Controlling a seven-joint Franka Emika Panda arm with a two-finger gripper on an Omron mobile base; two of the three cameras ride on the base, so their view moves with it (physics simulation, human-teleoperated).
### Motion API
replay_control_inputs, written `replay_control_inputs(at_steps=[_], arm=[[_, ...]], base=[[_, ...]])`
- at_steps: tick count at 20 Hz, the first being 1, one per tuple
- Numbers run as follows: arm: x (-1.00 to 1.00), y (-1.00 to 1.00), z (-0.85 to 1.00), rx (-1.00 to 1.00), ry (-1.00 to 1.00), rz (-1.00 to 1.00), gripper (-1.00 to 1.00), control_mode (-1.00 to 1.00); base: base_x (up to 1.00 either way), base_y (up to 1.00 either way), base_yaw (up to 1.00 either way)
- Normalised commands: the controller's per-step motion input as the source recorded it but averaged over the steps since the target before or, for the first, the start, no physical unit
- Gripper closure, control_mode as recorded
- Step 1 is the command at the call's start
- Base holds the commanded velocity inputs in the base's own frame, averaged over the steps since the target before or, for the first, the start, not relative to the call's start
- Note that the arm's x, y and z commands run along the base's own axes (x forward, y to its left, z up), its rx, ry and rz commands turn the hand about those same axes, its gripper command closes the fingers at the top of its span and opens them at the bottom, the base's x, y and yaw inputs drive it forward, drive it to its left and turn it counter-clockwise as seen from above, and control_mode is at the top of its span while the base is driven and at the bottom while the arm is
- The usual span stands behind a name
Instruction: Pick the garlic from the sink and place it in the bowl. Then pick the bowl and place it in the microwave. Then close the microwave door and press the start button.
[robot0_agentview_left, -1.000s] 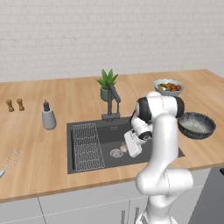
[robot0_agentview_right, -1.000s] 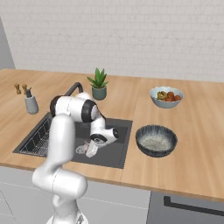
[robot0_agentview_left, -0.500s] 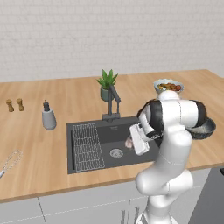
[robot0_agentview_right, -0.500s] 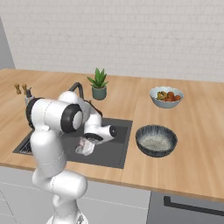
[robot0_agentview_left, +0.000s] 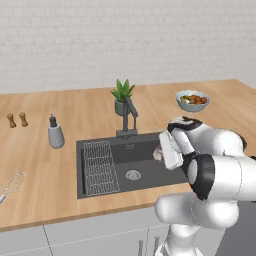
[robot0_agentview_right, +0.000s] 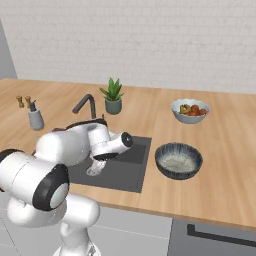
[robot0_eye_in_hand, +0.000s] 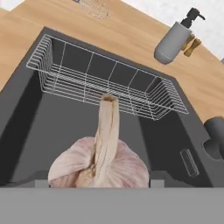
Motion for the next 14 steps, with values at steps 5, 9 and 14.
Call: replay_control_inputs(at_steps=[5,9,14], arm=[[-0.73,-0.37,1.0,-0.17,-0.02,-0.1,1.0,-1.0],[-0.38,-0.4,0.89,-0.17,0.05,-0.28,1.0,-1.0],[-0.26,-0.55,0.65,-0.13,0.07,-0.36,1.0,-1.0]], base=[[0.0,0.0,0.0],[0.0,0.0,0.0],[0.0,0.0,0.0]])
